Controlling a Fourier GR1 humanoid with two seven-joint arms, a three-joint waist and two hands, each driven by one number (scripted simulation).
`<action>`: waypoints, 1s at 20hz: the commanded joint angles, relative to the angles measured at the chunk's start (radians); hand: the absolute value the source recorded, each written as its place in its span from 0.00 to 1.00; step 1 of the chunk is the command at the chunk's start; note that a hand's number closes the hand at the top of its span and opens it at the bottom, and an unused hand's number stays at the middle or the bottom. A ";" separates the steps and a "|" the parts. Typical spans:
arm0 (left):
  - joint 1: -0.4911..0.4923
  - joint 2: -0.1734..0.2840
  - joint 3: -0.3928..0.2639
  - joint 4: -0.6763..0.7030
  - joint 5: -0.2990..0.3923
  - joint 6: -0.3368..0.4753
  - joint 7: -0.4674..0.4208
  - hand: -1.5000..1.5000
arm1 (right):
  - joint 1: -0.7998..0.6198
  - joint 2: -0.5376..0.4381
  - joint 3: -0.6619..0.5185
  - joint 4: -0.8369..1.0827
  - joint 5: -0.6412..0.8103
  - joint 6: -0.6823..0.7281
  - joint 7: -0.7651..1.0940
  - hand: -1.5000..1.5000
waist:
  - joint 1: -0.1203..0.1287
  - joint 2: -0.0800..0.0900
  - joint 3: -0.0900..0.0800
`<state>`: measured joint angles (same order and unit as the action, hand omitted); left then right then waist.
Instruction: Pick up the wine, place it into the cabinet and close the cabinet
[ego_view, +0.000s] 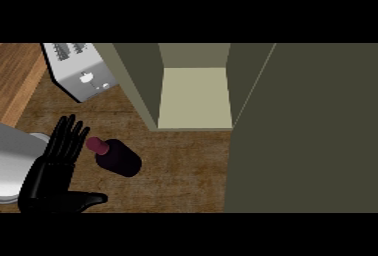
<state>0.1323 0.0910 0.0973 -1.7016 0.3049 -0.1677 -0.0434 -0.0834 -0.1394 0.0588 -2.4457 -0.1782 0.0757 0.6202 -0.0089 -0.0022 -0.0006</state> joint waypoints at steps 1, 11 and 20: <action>-0.018 0.001 0.016 0.141 -0.019 -0.049 -0.104 0.00 | 0.046 -0.004 -0.005 -0.173 -0.082 0.002 0.068 0.00 | 0.000 0.001 0.000; -0.081 -0.009 0.003 0.298 -0.043 -0.103 -0.196 0.00 | 0.018 0.005 -0.034 -0.169 -0.074 -0.002 0.070 0.00 | 0.002 0.000 0.000; -0.137 -0.025 0.009 0.445 -0.095 -0.092 -0.298 0.00 | 0.038 0.006 -0.054 -0.174 -0.107 0.025 0.072 0.00 | -0.003 0.001 0.000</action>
<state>0.0397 0.0843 0.1102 -1.3330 0.2380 -0.2739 -0.2949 -0.0934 -0.1367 0.0184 -2.4420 -0.1752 0.1077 0.6233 -0.0074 -0.0015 -0.0003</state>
